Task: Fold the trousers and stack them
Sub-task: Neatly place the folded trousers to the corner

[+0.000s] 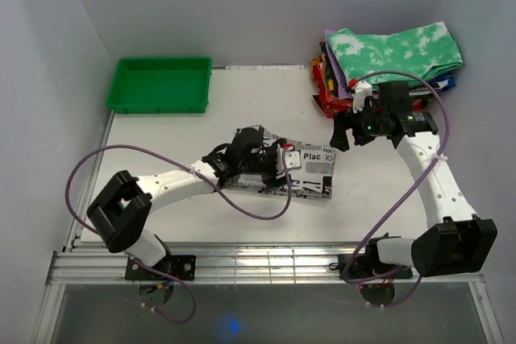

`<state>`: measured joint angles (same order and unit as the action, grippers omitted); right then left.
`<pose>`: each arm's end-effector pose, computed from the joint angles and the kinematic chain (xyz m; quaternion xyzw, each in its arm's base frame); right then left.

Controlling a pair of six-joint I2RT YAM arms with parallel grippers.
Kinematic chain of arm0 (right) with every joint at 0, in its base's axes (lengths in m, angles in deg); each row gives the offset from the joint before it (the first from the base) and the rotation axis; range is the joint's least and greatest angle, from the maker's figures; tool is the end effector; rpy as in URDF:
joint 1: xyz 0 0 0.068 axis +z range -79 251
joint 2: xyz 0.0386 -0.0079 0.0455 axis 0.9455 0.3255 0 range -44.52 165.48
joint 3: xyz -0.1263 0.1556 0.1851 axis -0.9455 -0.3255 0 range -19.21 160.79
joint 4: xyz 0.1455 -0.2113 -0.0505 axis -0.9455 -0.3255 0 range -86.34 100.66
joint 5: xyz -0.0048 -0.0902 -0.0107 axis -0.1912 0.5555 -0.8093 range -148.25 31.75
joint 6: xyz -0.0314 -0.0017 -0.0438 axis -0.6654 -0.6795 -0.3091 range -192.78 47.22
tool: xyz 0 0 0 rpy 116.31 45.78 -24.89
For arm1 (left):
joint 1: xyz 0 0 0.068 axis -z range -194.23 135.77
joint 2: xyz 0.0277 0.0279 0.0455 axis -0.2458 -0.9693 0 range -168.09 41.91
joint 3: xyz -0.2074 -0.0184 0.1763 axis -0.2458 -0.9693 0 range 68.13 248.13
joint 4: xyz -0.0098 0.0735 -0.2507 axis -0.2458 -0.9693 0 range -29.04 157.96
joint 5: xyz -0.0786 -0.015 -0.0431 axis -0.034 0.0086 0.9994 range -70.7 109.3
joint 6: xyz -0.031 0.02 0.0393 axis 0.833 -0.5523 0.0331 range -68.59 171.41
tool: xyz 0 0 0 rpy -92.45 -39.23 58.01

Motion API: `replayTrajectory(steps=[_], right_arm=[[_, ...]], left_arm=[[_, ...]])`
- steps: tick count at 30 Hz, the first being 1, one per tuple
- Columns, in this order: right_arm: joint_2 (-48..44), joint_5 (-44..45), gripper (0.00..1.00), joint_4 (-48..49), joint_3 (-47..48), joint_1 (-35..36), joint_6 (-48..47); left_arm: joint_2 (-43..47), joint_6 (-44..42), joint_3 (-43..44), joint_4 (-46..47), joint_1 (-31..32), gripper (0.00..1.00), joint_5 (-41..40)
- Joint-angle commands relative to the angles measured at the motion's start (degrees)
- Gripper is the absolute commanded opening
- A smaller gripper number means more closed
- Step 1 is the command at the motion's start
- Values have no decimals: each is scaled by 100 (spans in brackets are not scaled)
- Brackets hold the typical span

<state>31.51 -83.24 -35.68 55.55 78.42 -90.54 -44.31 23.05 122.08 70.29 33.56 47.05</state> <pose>0.2700 0.0504 0.3458 -0.2747 0.8714 0.1691 0.3697 0.2115 -0.2578 0.2443 0.6128 0.5876 -0.2866 0.4439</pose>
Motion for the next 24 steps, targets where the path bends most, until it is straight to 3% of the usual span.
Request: replayTrajectory(steps=[1, 6, 15, 21, 24], right_arm=[[-115, 1541, 90, 136, -532, -39, 1283], [-264, 286, 90, -67, -1111, -987, 1705], [-537, -129, 90, 3, -2545, -1305, 2013], [-537, 451, 90, 91, -2651, -1322, 2540], [-475, 198, 90, 152, -2695, -1322, 2532]], left_arm=[[-360, -574, 106, 646, 476, 80, -349], [-983, -583, 98, 1252, 1109, 79, -524], [-2065, -635, 501, 1894, 1821, 75, -1815], [-2724, -794, 564, 1885, 1927, 59, -2449], [-2874, -803, 511, 1833, 1918, 54, -2687]])
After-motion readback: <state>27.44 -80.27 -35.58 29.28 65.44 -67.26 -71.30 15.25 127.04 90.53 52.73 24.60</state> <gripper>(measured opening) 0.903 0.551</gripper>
